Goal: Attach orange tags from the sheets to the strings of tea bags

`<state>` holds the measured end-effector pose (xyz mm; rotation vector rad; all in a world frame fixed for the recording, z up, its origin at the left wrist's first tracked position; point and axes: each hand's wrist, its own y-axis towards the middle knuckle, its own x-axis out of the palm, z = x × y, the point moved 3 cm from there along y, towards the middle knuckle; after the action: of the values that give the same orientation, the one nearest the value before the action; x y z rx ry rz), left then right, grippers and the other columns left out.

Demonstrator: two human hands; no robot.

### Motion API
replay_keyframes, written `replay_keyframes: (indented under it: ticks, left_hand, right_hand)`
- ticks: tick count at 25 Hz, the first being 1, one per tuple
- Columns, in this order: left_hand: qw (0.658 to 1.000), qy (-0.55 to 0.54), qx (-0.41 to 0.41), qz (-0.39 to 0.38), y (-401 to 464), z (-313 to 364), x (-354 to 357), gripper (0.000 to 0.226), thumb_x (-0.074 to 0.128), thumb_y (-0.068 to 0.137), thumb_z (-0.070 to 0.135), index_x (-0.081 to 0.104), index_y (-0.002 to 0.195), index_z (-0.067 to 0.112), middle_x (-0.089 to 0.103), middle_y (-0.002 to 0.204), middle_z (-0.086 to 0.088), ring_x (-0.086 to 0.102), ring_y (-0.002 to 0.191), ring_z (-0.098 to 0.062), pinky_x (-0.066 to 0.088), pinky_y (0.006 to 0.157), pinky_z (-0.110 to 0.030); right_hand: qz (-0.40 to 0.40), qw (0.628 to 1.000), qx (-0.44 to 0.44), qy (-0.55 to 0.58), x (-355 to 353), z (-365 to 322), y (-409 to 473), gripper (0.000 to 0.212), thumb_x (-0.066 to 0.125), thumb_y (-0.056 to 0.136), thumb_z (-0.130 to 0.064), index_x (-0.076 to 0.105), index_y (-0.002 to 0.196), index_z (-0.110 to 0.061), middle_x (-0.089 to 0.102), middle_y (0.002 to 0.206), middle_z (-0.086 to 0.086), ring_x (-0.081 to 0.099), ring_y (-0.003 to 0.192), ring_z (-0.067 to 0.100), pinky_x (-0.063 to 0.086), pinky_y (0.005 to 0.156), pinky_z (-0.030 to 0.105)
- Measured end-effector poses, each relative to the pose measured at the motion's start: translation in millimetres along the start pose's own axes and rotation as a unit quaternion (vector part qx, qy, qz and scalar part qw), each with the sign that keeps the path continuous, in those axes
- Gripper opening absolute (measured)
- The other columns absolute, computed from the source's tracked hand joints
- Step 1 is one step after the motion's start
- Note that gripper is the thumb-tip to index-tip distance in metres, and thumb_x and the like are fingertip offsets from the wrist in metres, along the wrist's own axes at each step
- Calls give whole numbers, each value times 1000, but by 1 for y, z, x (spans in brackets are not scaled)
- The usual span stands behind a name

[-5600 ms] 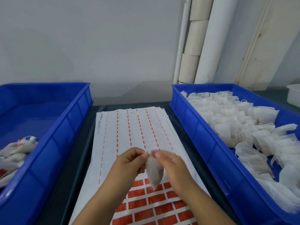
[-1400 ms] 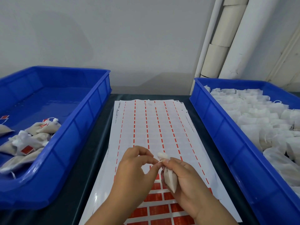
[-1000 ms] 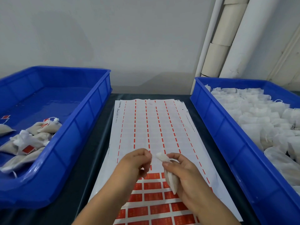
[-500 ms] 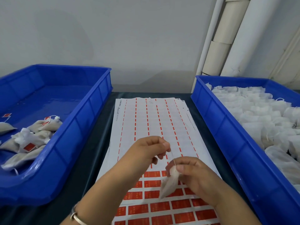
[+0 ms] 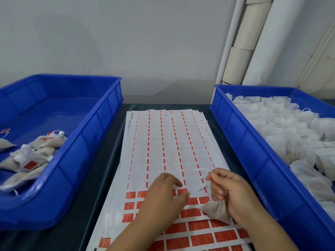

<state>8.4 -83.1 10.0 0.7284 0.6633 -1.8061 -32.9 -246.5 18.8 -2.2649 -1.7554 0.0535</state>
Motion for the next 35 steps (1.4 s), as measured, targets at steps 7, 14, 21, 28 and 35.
replay_keyframes:
  ticks: [7,14,21,28,35]
  left_hand:
    - [983,181,25,-5,1,-19,27,86,42,76,76,11,146,36,2,157,13,-1,144,-10,-13,105,-35]
    - [985,169,33,4,3,-22,26,78,45,80,70,19,146,37,11,156,15,8,144,-9,0,113,-34]
    - [979,192,61,26,5,-23,26,68,41,84,67,26,144,38,16,155,13,10,144,-11,3,113,-34]
    - [965,249,82,13,5,-24,27,63,31,88,65,23,145,39,13,156,10,7,144,-14,2,114,-37]
    - [969,235,73,19,8,-25,27,54,32,91,58,29,142,41,20,154,11,12,144,-14,5,115,-37]
  right_hand:
    - [87,961,58,-257,4,10,10,26,57,92,-32,57,70,-18,63,61,-6,57,49,8,46,48,15]
    - [-44,839,-14,-542,20,17,19,56,70,82,-32,47,130,-47,32,147,-24,40,131,10,38,103,29]
    - [-62,832,-34,-550,17,21,30,45,69,83,-35,55,123,-49,25,150,-25,43,129,9,44,96,26]
    - [-109,806,-31,-581,18,17,36,58,66,85,-38,40,137,-46,34,149,-18,47,126,13,45,98,28]
    - [-103,812,-82,-569,23,16,38,38,62,87,-40,57,125,-41,37,147,-20,48,124,10,42,99,26]
